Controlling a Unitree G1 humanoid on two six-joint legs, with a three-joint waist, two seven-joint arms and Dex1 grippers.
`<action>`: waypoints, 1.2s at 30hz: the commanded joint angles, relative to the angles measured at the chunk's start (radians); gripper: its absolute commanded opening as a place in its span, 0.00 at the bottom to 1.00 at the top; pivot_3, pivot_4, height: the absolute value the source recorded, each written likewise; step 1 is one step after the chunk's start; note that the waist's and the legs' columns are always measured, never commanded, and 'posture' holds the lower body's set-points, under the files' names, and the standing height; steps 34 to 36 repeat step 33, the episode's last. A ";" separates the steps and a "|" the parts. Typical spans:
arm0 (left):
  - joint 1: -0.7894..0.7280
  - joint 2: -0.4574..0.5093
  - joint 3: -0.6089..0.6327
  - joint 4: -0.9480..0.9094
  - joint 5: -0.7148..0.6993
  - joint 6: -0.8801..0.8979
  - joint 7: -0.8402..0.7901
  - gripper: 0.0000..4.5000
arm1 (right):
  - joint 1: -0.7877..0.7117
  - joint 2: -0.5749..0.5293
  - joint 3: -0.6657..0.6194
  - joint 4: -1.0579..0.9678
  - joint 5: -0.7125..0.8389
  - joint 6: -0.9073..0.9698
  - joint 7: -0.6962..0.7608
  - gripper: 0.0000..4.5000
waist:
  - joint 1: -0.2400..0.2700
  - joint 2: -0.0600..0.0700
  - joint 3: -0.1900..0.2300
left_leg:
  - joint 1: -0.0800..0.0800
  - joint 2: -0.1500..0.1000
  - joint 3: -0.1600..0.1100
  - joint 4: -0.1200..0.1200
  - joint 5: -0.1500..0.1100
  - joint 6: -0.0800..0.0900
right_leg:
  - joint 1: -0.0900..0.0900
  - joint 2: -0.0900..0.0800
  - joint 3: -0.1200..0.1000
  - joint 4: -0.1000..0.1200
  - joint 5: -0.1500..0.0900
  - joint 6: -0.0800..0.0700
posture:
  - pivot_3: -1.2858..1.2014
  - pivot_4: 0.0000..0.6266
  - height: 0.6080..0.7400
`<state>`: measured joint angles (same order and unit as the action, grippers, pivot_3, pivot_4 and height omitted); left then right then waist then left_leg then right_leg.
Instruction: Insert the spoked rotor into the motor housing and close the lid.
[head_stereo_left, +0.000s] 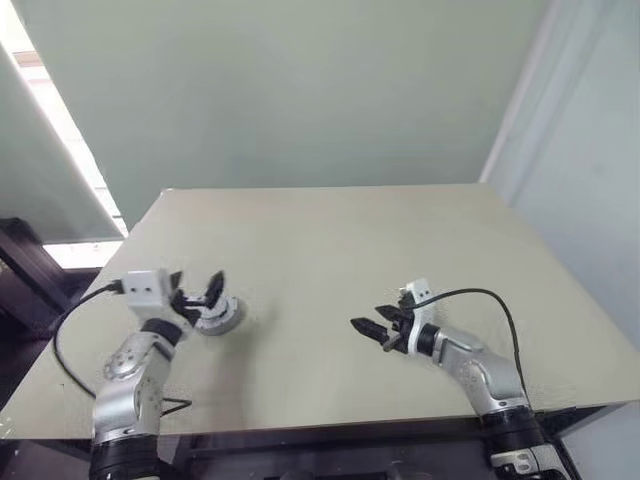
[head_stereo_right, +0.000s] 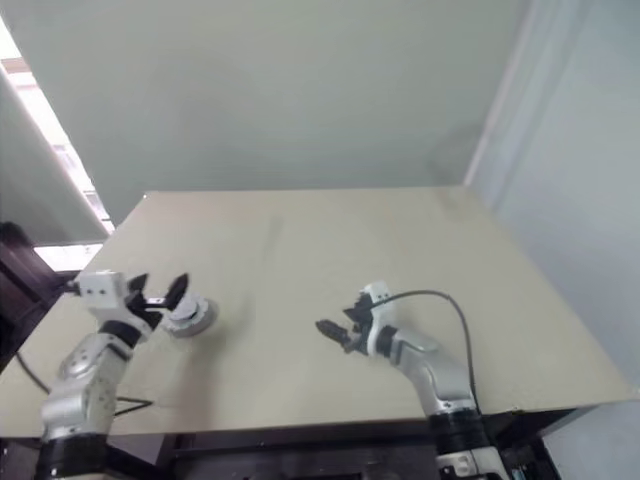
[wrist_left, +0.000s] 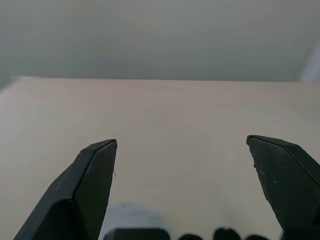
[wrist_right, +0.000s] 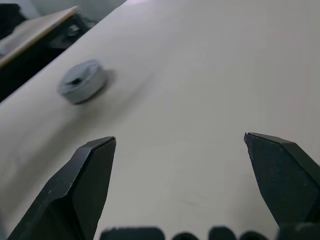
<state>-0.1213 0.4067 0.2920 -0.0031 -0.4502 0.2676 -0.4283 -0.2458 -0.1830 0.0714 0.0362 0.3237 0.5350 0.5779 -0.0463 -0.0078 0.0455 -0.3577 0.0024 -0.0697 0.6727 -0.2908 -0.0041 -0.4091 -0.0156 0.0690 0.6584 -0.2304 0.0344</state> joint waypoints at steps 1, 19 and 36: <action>-0.023 0.022 -0.041 -0.086 -0.036 0.054 -0.071 0.99 | 0.038 -0.038 -0.057 -0.112 -0.035 -0.061 -0.068 1.00 | 0.000 0.000 0.000 | 0.000 0.000 0.000 0.000 0.000 0.000 | 0.000 0.000 0.000 0.000 0.000 0.000 | 0.52 0.00 1.00; 0.019 0.048 -0.155 -0.147 -0.064 0.189 -0.257 0.99 | 0.202 -0.127 -0.102 -0.236 0.005 -0.185 -0.011 1.00 | -0.003 0.001 0.000 | 0.002 0.001 0.002 0.000 0.000 0.000 | 0.001 0.002 0.002 0.000 0.000 0.000 | 0.52 0.00 1.00; 0.082 -0.025 -0.188 -0.166 -0.062 0.197 -0.239 0.99 | 0.221 -0.153 -0.142 -0.239 0.010 -0.180 -0.013 1.00 | -0.002 0.001 0.000 | 0.002 0.001 0.002 0.001 0.000 0.000 | 0.001 0.001 0.002 0.000 0.000 0.000 | 0.52 0.00 1.00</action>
